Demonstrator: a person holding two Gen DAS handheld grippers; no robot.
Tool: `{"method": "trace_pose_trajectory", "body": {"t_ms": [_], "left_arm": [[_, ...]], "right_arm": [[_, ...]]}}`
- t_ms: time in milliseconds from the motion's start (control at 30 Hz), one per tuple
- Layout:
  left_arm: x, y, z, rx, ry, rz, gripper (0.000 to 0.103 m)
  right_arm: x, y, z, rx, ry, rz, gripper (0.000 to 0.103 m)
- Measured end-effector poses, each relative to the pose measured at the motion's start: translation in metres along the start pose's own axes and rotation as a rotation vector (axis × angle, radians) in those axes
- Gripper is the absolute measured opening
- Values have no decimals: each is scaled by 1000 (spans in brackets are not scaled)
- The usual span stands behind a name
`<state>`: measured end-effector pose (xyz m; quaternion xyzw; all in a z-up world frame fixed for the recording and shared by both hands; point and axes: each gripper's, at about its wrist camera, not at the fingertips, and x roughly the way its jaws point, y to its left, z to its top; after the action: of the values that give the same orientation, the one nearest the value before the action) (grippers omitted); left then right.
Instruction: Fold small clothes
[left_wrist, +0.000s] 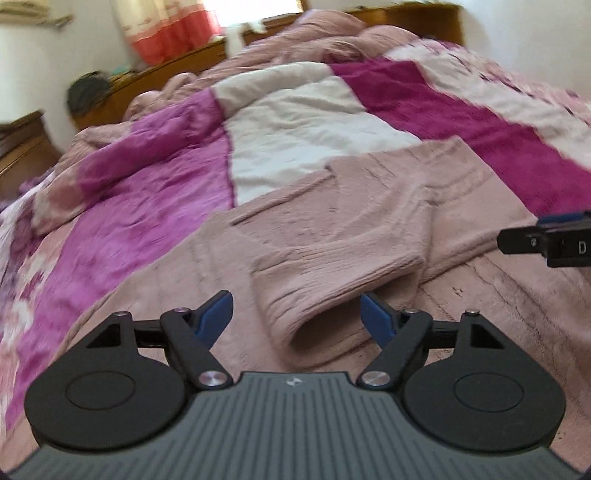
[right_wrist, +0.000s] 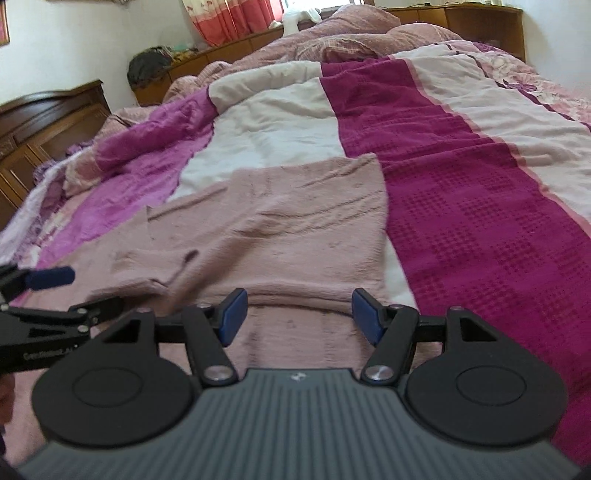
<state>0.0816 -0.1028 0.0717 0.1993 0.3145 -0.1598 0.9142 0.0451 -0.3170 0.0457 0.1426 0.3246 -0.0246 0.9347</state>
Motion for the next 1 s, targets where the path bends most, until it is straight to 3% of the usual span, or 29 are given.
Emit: {"method": "trace_pose_trajectory", "body": {"t_ms": [200,233,300,367,433,600,767,867,933,1000], "left_arm": [[28,-14,1,84,-4,0,82],[30,-15,1,86,-14,2,75],[35,-15,3,82,-24,-9,26],[37,-9,5,21,-18,-21,13],[31,2,6,-41,-54,-2,11],[23,51,0,-245,-78,145,10],[28,102,-19,-418,-12,222,11],[33,118,-34,-494,33,206,11],[34,121,-42,-518,55,206,16],[34,121,-51,-533,69,209,29]], "right_arm": [[-1,3,-5,-80,15,-15,64],[-1,3,-6,-89,17,-19,64],[-1,5,-7,-105,19,-25,64],[0,5,-8,-115,23,-28,64],[0,4,-8,-124,21,-27,65],[2,5,-8,-147,19,-35,65],[3,9,-8,-173,18,-51,65],[3,12,-8,-205,21,-63,65],[3,13,-9,-230,22,-73,65],[3,15,-9,-255,24,-82,65]]}}
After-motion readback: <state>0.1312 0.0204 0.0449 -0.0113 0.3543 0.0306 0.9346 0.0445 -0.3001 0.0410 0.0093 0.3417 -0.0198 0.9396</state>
